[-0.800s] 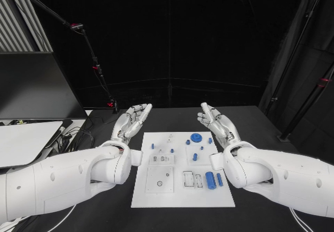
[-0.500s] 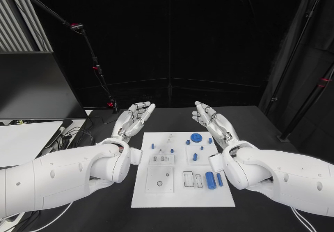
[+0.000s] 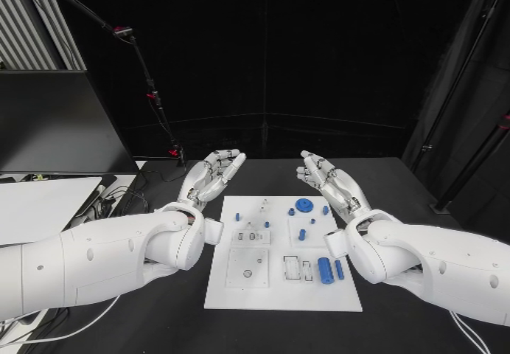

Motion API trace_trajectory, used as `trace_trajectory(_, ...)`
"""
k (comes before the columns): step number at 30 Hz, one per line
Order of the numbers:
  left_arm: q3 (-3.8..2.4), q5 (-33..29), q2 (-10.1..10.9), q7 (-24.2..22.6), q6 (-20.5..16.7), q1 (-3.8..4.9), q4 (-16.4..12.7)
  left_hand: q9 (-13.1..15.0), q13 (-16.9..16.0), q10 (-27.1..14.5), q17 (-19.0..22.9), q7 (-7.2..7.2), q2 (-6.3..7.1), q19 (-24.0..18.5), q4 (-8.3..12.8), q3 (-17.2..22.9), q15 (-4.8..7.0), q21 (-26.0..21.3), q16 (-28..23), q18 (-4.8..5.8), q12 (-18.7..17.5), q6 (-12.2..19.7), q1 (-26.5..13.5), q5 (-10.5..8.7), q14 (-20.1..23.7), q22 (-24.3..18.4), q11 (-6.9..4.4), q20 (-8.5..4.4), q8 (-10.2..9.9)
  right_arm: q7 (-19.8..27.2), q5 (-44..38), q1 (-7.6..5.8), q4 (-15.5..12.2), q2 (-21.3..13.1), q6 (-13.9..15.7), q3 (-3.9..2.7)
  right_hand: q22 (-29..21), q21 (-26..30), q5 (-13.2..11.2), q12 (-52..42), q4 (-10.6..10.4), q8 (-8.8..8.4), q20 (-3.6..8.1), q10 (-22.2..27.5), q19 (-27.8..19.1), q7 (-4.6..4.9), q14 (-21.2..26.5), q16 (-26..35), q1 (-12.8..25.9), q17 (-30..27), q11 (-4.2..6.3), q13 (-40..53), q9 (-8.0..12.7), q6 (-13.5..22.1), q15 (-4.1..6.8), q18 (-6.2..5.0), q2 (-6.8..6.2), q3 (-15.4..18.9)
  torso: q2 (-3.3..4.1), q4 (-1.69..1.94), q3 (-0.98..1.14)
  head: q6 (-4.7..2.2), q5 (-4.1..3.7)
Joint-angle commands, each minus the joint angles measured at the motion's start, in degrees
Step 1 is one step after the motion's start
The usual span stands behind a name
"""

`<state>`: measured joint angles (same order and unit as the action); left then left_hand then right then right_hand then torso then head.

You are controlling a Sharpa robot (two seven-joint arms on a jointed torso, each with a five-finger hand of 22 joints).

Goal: Assemble the parts on the task board

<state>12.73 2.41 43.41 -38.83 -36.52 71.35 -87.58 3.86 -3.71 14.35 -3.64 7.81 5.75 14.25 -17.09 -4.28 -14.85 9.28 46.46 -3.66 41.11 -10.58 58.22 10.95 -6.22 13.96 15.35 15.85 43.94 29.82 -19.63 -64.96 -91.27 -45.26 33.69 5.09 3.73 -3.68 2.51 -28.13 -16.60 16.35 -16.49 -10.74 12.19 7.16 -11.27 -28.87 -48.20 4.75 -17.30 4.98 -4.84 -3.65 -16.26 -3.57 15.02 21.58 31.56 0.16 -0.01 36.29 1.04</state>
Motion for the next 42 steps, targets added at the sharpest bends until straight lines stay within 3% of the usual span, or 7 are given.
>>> trace_trajectory(1, -0.06, 0.64, -0.02, -17.98, 1.44, 0.13, 0.05, -0.12, 0.09, 0.44, -0.01, 9.34, -0.98, -0.21, -0.01, 0.34, -0.53, 0.14, -0.12, -1.13, -0.24, -0.35, 0.33, 0.38, 0.06, -0.09, 0.10, 0.57, -0.08, 0.13, -0.58, -0.13, -0.03, -0.23, -1.37, -0.03, 0.95, -1.44, 0.25, -3.05, -0.04, 1.01, 0.05, -2.30, 3.34, 9.75, -3.09, -3.44, -0.96, 0.51, 0.14, 0.52, -0.18, -0.53, 0.35, -1.02, 0.02, 0.75, 0.45, 0.07, 0.22, -0.03, -0.09)
trace_trajectory(18, -0.05, 0.64, 0.17, -17.10, 1.96, 0.12, 0.51, -0.13, 0.08, 0.81, -0.02, 9.34, -3.28, 0.49, 0.11, 1.35, -0.46, 0.94, -0.19, -1.24, -0.72, -0.68, 1.33, 1.19, -0.04, 0.61, 0.11, 0.88, -0.51, -2.59, -3.28, -0.35, 0.49, -2.23, -3.58, -0.16, 6.01, -12.43, 1.78, -7.81, -0.09, 5.33, 1.40, -14.59, 29.59, 7.34, -29.86, -2.30, -3.56, -1.33, 2.39, -1.46, 0.90, 0.50, 4.87, -4.56, 0.02, 0.84, 3.74, 0.91, 0.90, 0.54, -0.55)
trace_trajectory(29, -0.04, 0.64, 0.86, -16.76, 1.99, 0.13, -1.06, -0.12, 0.07, 0.97, -0.03, 9.33, -4.18, 0.80, 0.14, 1.50, -0.21, 1.25, -0.16, -1.27, -0.84, -0.82, 1.29, 1.17, -0.08, 0.84, 0.05, 0.87, -0.61, -6.40, -5.56, -3.30, 2.31, -2.67, -9.62, -0.23, 5.12, -13.74, 2.30, -4.66, -0.05, 5.91, 1.38, -18.20, 35.12, 5.01, -42.13, 5.59, -4.89, -0.14, 3.94, -1.38, 2.15, 1.39, 6.83, -6.57, 0.51, 0.16, 5.54, 1.12, 0.70, 0.95, -0.84)
trace_trajectory(34, -0.04, 0.64, 1.15, -16.75, 1.98, 0.16, -1.87, -0.12, 0.06, 1.09, -0.04, 9.32, -4.46, 0.89, 0.16, 1.53, -0.20, 1.35, -0.15, -1.26, -0.85, -0.90, 1.31, 1.27, -0.09, 0.92, 0.03, 0.87, -0.63, -7.81, -7.15, -4.97, 3.96, -2.49, -10.41, -0.24, 7.03, -18.69, 3.55, -3.89, -0.04, 6.61, 3.74, -20.42, 43.18, 3.53, -54.11, 2.31, -5.76, 3.32, 6.07, -1.36, 2.22, 1.40, 9.63, -7.01, 0.58, 0.33, 6.28, 1.47, 0.56, 1.15, -1.44)
trace_trajectory(37, -0.05, 0.64, 1.17, -16.80, 1.87, 0.21, -2.08, -0.11, 0.05, 1.23, -0.04, 9.32, -4.95, 1.07, 0.19, 1.60, -0.22, 1.51, -0.12, -1.26, -0.88, -1.01, 1.40, 1.39, -0.13, 1.04, 0.02, 0.87, -0.65, -9.22, -8.87, -5.58, 4.89, -2.31, -10.74, -0.25, 8.62, -21.99, 5.51, -3.60, -0.14, 8.88, 5.16, -21.82, 47.08, 0.58, -59.69, -1.77, -6.40, 6.41, 7.17, -1.35, 1.91, -0.02, 11.02, -6.98, -0.01, 0.62, 6.53, 1.65, 0.49, 1.27, -1.50)
trace_trajectory(40, -0.05, 0.64, 1.19, -16.84, 1.85, 0.28, -2.28, -0.11, 0.05, 1.28, -0.04, 9.32, -5.16, 1.14, 0.20, 1.63, -0.22, 1.59, -0.11, -1.26, -0.89, -1.05, 1.47, 1.41, -0.15, 1.10, 0.02, 0.87, -0.67, -10.79, -11.62, -6.66, 6.59, -1.75, -11.48, -0.25, 13.02, -29.87, 6.89, -3.37, -0.23, 9.95, 7.54, -24.63, 53.27, -2.34, -66.32, -14.91, -8.11, 15.97, 8.36, -1.45, 2.05, -1.96, 13.14, -7.06, -0.47, 0.44, 6.92, 1.81, 0.48, 1.17, -1.65)
trace_trajectory(42, -0.05, 0.64, 1.29, -16.86, 1.82, 0.34, -2.42, -0.11, 0.05, 1.33, -0.04, 9.32, -5.36, 1.19, 0.23, 1.65, -0.24, 1.64, -0.10, -1.27, -0.92, -1.10, 1.56, 1.47, -0.17, 1.13, 0.01, 0.86, -0.69, -11.84, -14.37, -7.45, 8.01, -1.21, -12.13, -0.25, 21.21, -40.33, 7.39, -3.36, -0.08, 10.29, 8.13, -27.05, 57.15, -3.14, -73.40, -42.77, -10.12, 49.86, 9.65, -1.36, 2.03, -4.15, 13.35, -5.86, -0.57, -0.12, 7.21, 1.89, 0.48, 1.02, -1.82)
